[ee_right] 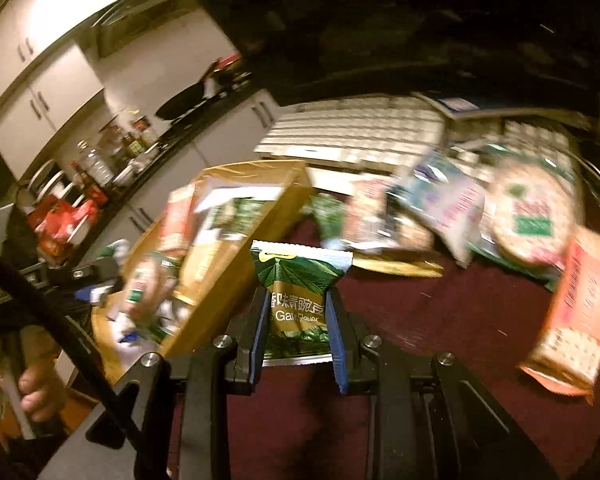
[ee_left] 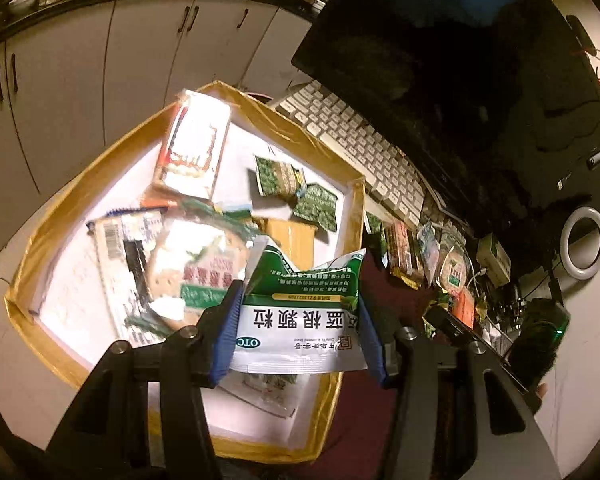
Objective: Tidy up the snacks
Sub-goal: 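Carry the sachet with the left gripper while the right carries the Garden bag over the box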
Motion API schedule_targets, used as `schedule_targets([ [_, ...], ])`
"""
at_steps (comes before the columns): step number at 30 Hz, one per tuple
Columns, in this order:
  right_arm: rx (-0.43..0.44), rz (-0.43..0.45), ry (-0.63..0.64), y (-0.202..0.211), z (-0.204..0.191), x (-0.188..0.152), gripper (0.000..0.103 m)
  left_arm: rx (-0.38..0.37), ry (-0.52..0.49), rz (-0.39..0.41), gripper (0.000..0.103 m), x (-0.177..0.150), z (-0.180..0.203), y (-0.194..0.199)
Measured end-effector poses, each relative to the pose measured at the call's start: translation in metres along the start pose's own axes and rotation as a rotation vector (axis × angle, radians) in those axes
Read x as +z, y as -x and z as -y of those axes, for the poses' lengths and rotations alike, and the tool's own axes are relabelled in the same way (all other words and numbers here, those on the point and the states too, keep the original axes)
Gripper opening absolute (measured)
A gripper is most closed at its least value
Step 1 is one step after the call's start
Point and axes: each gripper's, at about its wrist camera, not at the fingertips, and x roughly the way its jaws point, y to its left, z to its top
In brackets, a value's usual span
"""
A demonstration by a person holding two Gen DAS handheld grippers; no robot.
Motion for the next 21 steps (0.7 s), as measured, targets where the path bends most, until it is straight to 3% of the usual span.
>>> schedule_targets([
  [5, 0.034, -0.049, 0.016, -0.031, -0.028, 0.024, 0.027, 0.019, -0.024, 0.014, 0.055, 0.025, -0.006, -0.008],
  [12, 0.012, -0.118, 0.047, -0.086, -0.057, 0.056, 0.027, 0.070, -0.068, -0.035, 0.055, 0.062, -0.015, -0.043],
  [21, -0.042, -0.128, 0.036, -0.121, -0.070, 0.081, 0.027, 0.088, -0.091, -0.097, 0.055, 0.078, -0.023, -0.073],
])
